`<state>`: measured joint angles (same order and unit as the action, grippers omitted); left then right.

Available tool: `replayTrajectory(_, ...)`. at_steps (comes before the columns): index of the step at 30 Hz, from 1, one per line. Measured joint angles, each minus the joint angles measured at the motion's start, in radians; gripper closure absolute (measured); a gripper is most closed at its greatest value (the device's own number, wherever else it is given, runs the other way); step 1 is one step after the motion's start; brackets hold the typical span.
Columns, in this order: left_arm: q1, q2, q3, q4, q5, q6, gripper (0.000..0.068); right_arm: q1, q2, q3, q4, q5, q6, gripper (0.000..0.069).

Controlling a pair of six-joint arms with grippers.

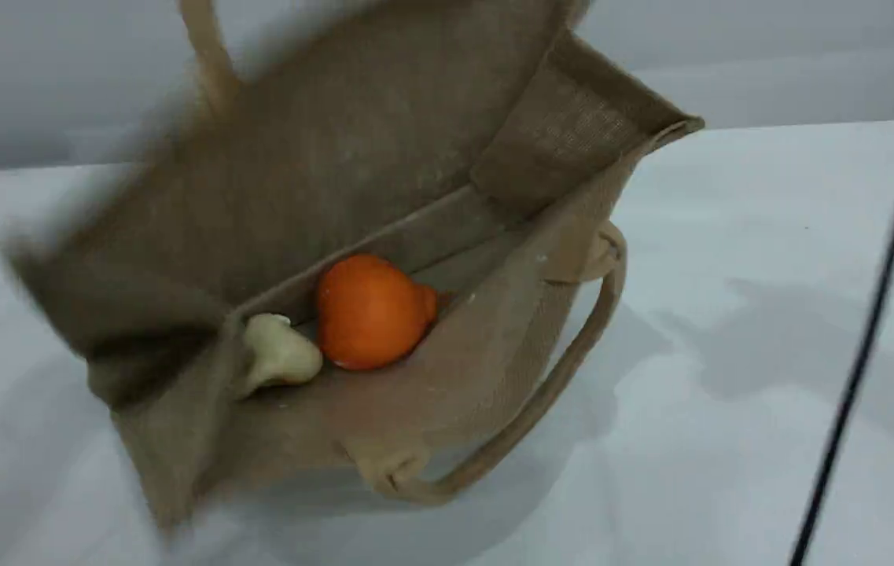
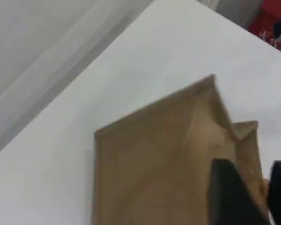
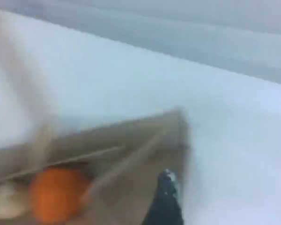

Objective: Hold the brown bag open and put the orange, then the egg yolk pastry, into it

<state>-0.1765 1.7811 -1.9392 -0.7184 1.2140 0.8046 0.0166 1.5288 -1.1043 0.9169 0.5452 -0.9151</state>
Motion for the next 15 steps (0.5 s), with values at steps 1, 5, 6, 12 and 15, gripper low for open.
replayTrajectory(1, 0.000, 0.000, 0.000, 0.000, 0.000, 0.000, 0.0372, -0.021, -0.003, 0.000, -0.006, 0.005, 0.000, 0.0140)
replayTrajectory(5, 0.000, 0.000, 0.000, 0.003, 0.004, -0.001, 0.0249, -0.079, -0.018, 0.000, -0.003, 0.006, 0.002, 0.0140)
replayTrajectory(6, 0.000, 0.000, 0.000, 0.004, 0.005, -0.001, 0.0236, -0.080, -0.021, 0.000, -0.004, 0.007, 0.000, 0.0140)
replayTrajectory(12, 0.003, -0.019, 0.001, 0.020, 0.005, -0.044, 0.0214, -0.079, -0.084, 0.000, -0.018, 0.062, 0.017, 0.0140)
replayTrajectory(15, 0.003, -0.056, 0.001, 0.076, 0.008, -0.096, 0.0214, -0.079, -0.135, 0.000, -0.062, 0.115, 0.056, 0.0140)
